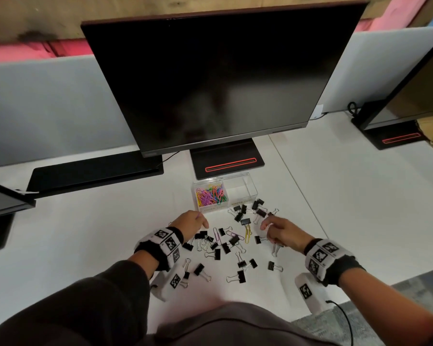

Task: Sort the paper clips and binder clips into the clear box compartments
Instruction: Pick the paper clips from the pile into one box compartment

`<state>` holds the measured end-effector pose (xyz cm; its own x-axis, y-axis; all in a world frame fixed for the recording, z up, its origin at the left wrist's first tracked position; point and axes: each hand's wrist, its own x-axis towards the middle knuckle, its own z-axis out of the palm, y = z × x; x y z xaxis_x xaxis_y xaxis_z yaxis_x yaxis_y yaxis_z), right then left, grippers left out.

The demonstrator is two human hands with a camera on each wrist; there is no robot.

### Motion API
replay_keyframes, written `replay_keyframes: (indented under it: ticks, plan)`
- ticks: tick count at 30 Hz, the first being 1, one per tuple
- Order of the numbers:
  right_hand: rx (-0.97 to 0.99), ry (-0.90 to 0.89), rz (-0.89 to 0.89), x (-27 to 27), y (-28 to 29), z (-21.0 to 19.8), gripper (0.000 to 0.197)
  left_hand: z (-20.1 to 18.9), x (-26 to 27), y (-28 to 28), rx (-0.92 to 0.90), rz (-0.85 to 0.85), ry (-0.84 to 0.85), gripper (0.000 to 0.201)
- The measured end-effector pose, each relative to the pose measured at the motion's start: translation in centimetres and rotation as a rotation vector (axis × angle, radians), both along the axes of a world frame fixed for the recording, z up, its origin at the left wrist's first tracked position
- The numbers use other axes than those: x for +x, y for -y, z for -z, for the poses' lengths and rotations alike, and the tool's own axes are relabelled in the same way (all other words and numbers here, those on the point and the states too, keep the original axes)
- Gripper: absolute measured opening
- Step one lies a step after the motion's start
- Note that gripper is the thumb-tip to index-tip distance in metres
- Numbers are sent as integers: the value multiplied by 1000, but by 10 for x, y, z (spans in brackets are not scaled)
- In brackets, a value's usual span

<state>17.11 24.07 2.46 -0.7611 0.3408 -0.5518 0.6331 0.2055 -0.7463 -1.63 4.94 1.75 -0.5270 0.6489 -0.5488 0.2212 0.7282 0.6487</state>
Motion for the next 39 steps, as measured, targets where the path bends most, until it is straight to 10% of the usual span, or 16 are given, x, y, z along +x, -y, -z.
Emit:
replay_keyframes:
  ticks: [5, 9, 23, 29, 34, 39]
  plan:
    - [395, 94, -279, -3, 27, 13, 11, -8, 11, -16, -189, 392, -331, 24]
    - [613, 115, -376, -10, 35, 17, 31, -6, 9, -20, -273, 645, -449, 31]
    - [537, 367, 16, -38, 35, 22, 19, 5, 1, -29, -338, 762, -431, 23]
    - [356, 268, -37, -39, 34, 31, 28, 8, -3, -12, -223, 545, -306, 15]
    - [-156, -143, 397, -28, 21, 19, 31, 4, -13, 12, -33, 256, -277, 37]
    - [-316, -191, 515, -33, 17, 12, 34, 4, -21, 33, -48, 78, -323, 28]
